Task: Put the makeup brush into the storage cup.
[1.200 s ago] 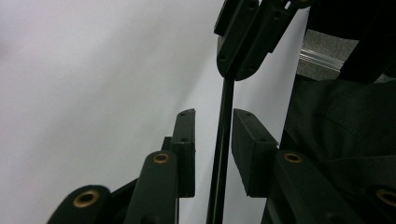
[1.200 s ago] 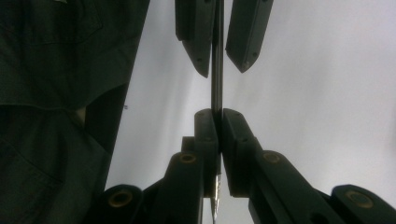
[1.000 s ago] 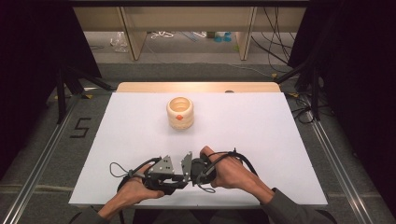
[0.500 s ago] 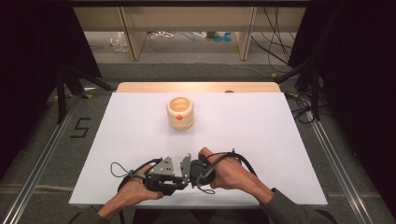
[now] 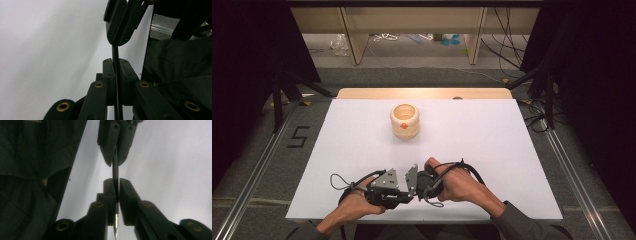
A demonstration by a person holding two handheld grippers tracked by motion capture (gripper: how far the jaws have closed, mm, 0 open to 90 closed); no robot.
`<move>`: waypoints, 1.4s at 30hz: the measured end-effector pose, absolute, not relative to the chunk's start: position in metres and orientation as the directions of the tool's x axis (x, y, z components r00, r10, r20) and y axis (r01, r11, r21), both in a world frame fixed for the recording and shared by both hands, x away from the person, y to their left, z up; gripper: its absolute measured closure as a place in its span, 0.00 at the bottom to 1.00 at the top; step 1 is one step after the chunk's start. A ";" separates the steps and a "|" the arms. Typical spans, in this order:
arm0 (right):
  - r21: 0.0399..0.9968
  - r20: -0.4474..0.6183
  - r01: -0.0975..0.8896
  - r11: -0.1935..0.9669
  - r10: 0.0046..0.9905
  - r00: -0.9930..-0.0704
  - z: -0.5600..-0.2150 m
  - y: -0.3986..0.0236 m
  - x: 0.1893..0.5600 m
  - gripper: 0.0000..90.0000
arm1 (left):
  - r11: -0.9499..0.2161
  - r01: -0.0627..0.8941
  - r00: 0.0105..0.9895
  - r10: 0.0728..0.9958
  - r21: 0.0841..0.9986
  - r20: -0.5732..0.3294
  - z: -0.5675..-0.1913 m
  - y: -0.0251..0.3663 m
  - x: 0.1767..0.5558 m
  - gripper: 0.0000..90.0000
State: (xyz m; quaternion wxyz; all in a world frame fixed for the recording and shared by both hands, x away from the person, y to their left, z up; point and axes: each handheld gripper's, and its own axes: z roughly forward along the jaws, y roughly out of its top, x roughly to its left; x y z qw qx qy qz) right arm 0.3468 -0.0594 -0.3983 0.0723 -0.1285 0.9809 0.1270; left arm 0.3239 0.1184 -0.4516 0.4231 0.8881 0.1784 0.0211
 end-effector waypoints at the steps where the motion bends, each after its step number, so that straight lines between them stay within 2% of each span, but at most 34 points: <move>1: 0.259 -0.188 -0.261 0.930 -0.217 -0.958 -0.398 -0.060 0.349 0.83 | -0.562 0.308 0.931 0.343 0.768 -0.122 -0.452 0.118 0.324 0.94; 2: 0.286 -0.204 -0.249 0.925 -0.195 -0.959 -0.396 -0.062 0.353 0.79 | -0.558 0.309 0.930 0.347 0.770 -0.122 -0.452 0.119 0.325 0.94; 3: 0.302 -0.215 -0.235 0.924 -0.174 -0.961 -0.394 -0.063 0.354 0.70 | -0.561 0.311 0.927 0.358 0.767 -0.113 -0.451 0.122 0.326 0.94; 5: 0.321 -0.222 -0.214 0.923 -0.146 -0.964 -0.392 -0.064 0.355 0.68 | -0.545 0.324 0.921 0.368 0.773 -0.127 -0.451 0.122 0.326 0.94; 7: 0.359 -0.225 -0.159 0.920 -0.080 -0.971 -0.385 -0.069 0.358 0.58 | -0.533 0.332 0.914 0.385 0.778 -0.127 -0.450 0.123 0.327 0.94; 10: 0.389 -0.220 -0.075 0.918 0.014 -0.975 -0.381 -0.075 0.358 0.51 | -0.528 0.331 0.910 0.397 0.782 -0.118 -0.450 0.125 0.328 0.94; 14: 0.453 -0.227 -0.052 0.890 0.059 -0.972 -0.379 -0.080 0.362 0.45 | -0.513 0.338 0.901 0.418 0.789 -0.114 -0.449 0.126 0.329 0.94; 15: 0.476 -0.200 -0.017 0.879 0.089 -0.976 -0.378 -0.082 0.361 0.44 | -0.503 0.342 0.898 0.425 0.794 -0.118 -0.449 0.127 0.330 0.94; 16: 0.527 -0.225 -0.003 0.850 0.136 -0.965 -0.377 -0.089 0.362 0.40 | -0.488 0.349 0.892 0.435 0.800 -0.124 -0.449 0.127 0.330 0.94; 17: 0.527 -0.225 -0.003 0.850 0.136 -0.965 -0.377 -0.089 0.362 0.40 | -0.480 0.349 0.890 0.439 0.805 -0.123 -0.449 0.128 0.331 0.94; 22: 0.674 -0.164 0.126 0.728 0.314 -0.935 -0.372 -0.113 0.364 0.38 | -0.427 0.366 0.857 0.502 0.827 -0.120 -0.446 0.133 0.334 0.94; 23: 0.674 -0.164 0.126 0.728 0.314 -0.935 -0.372 -0.113 0.364 0.38 | -0.427 0.366 0.857 0.502 0.827 -0.120 -0.446 0.133 0.334 0.94; 24: 0.712 -0.161 0.143 0.687 0.358 -0.920 -0.373 -0.121 0.365 0.36 | -0.423 0.355 0.855 0.507 0.834 -0.107 -0.446 0.134 0.335 0.94; 25: 0.712 -0.161 0.143 0.687 0.358 -0.920 -0.373 -0.121 0.365 0.36 | -0.408 0.372 0.849 0.512 0.834 -0.129 -0.445 0.134 0.335 0.94; 26: 0.722 -0.160 0.171 0.670 0.402 -0.901 -0.375 -0.128 0.366 0.34 | -0.401 0.367 0.841 0.529 0.839 -0.115 -0.444 0.135 0.335 0.94; 35: 0.758 -0.104 0.253 0.601 0.494 -0.863 -0.388 -0.143 0.367 0.28 | -0.333 0.378 0.799 0.589 0.864 -0.122 -0.440 0.142 0.337 0.94; 42: 0.803 -0.007 0.311 0.509 0.530 -0.848 -0.394 -0.149 0.370 0.24 | -0.279 0.363 0.779 0.615 0.889 -0.125 -0.438 0.146 0.338 0.94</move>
